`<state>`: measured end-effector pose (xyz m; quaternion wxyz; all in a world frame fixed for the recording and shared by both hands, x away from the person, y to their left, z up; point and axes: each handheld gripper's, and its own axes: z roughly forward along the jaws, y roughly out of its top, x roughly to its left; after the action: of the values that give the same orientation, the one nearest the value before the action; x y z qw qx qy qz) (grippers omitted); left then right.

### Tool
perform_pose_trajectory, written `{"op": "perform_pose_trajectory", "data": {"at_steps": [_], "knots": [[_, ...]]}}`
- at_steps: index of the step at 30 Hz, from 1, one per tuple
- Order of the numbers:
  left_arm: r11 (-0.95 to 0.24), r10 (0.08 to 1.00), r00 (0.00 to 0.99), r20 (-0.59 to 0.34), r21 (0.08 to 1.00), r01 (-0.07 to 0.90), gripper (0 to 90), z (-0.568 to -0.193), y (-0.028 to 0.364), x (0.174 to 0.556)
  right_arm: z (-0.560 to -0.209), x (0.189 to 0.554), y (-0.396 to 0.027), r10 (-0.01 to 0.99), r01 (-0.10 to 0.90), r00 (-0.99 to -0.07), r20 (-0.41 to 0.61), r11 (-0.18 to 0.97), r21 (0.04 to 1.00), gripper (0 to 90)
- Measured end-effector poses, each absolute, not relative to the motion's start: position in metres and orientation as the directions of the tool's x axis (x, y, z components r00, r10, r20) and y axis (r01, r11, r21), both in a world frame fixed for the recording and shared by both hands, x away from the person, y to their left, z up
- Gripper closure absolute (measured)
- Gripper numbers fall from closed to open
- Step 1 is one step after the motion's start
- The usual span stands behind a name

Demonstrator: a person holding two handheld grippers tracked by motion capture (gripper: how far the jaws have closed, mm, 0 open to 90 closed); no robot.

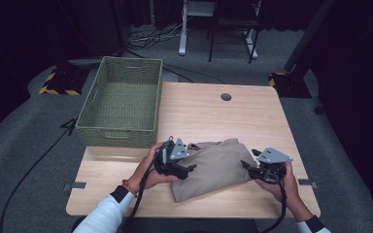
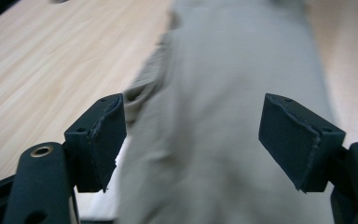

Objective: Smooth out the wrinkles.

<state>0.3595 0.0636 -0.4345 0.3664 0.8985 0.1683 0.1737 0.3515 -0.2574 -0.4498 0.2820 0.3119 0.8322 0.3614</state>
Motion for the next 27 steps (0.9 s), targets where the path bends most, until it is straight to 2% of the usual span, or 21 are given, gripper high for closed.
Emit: {"op": "perform_pose_trajectory", "data": {"at_steps": [2, 4, 8, 12, 16, 19, 21, 24, 27], "knots": [[-0.718, 0.413, 0.886, 0.21, 0.674, 0.175, 25.7, -0.443, 0.058, 0.361, -0.454, 0.354, -0.246, 0.692, 0.312, -0.681, -0.239, 0.569, 0.761, 41.9], [-0.745, 0.433, 0.869, 0.242, 0.639, 0.193, 29.2, -0.454, 0.06, 0.367, -0.462, 0.36, -0.239, 0.684, 0.322, -0.68, -0.265, 0.603, 0.73, 43.1], [-0.724, 0.464, 0.871, 0.16, 0.635, 0.269, 32.3, -0.472, 0.082, 0.378, -0.473, 0.37, -0.248, 0.709, 0.389, -0.668, -0.224, 0.59, 0.708, 43.8], [-0.709, 0.473, 0.877, 0.087, 0.629, 0.32, 32.8, -0.489, 0.093, 0.372, -0.478, 0.377, -0.261, 0.738, 0.426, -0.624, -0.258, 0.597, 0.68, 43.4], [-0.699, 0.459, 0.886, 0.067, 0.643, 0.313, 32.4, -0.49, 0.096, 0.355, -0.486, 0.386, -0.274, 0.773, 0.479, -0.595, -0.22, 0.562, 0.674, 40.7], [-0.707, 0.455, 0.885, 0.098, 0.644, 0.293, 32.1, -0.488, 0.099, 0.342, -0.485, 0.388, -0.277, 0.766, 0.476, -0.585, -0.268, 0.591, 0.651, 38.3], [-0.711, 0.458, 0.882, 0.113, 0.643, 0.286, 28.6, -0.485, 0.101, 0.335, -0.481, 0.389, -0.282, 0.768, 0.471, -0.576, -0.281, 0.592, 0.654, 38.0], [-0.677, 0.433, 0.899, 0.069, 0.683, 0.274, 22.6, -0.478, 0.109, 0.325, -0.477, 0.39, -0.293, 0.796, 0.479, -0.517, -0.314, 0.573, 0.665, 40.3], [-0.639, 0.466, 0.881, 0.077, 0.719, 0.275, 22.4, -0.467, 0.114, 0.323, -0.47, 0.388, -0.299, 0.826, 0.496, -0.505, -0.25, 0.515, 0.699, 40.1]]}}
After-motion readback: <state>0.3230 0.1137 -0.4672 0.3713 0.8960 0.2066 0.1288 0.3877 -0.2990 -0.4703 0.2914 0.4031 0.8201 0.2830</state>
